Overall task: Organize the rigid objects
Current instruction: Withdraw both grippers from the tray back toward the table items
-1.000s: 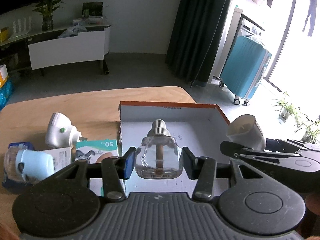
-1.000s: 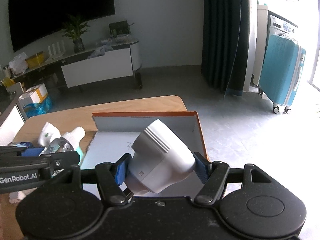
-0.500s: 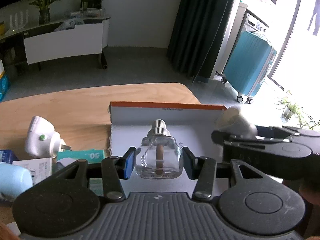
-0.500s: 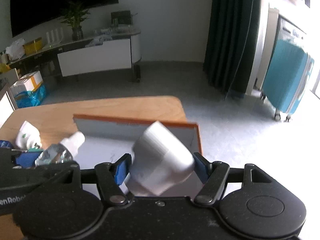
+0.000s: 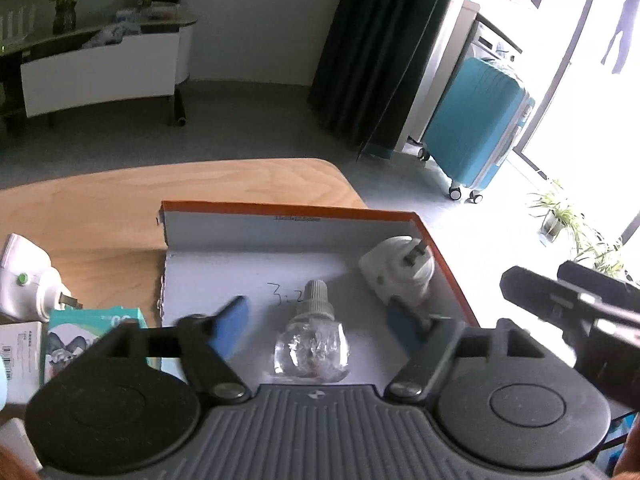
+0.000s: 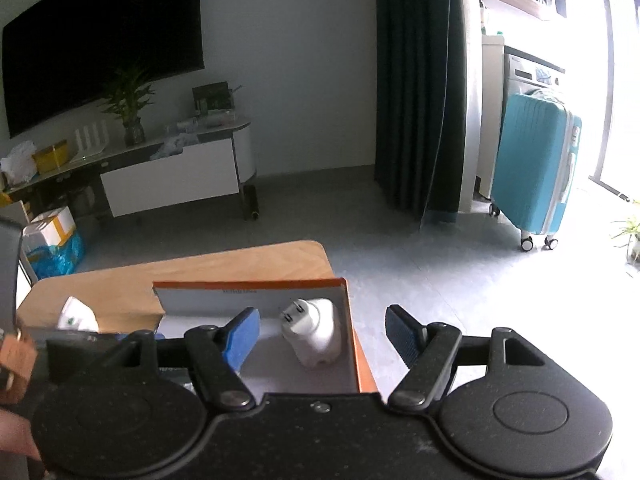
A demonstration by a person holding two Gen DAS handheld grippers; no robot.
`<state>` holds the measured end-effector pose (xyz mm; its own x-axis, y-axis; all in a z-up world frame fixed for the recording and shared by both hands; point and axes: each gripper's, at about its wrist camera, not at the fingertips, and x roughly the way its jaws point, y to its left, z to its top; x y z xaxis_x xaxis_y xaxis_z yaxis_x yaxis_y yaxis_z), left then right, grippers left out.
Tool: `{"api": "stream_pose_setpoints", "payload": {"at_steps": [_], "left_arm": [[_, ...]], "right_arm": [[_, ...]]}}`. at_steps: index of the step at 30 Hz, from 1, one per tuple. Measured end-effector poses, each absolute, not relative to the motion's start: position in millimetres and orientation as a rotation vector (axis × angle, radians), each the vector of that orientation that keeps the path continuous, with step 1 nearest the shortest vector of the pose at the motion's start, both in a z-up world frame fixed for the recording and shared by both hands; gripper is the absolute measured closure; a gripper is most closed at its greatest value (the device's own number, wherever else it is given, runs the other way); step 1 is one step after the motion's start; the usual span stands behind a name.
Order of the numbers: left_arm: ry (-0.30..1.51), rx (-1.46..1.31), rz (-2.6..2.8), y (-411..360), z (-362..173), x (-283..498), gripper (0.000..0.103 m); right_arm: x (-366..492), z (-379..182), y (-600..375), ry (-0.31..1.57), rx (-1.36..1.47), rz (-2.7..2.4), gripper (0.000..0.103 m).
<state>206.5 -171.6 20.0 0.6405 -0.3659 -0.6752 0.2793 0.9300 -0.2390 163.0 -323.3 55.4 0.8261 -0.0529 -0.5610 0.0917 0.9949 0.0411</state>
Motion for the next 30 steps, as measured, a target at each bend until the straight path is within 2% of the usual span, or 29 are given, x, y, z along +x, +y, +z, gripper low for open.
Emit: {"api": "stream_pose_setpoints", "payload": {"at_steps": [10, 30], "left_arm": [[0.822, -0.067, -0.289, -145.4, 39.7, 170.8, 0.002], [0.795, -0.038, -0.138, -89.4, 56.2, 112.8, 0.0]], "right_arm": [[133.4, 58.8, -305.7, 0.605, 0.102, -0.056, 0.016], [103.0, 65.7, -253.0, 0.617, 0.086, 0.038, 0.012]]}}
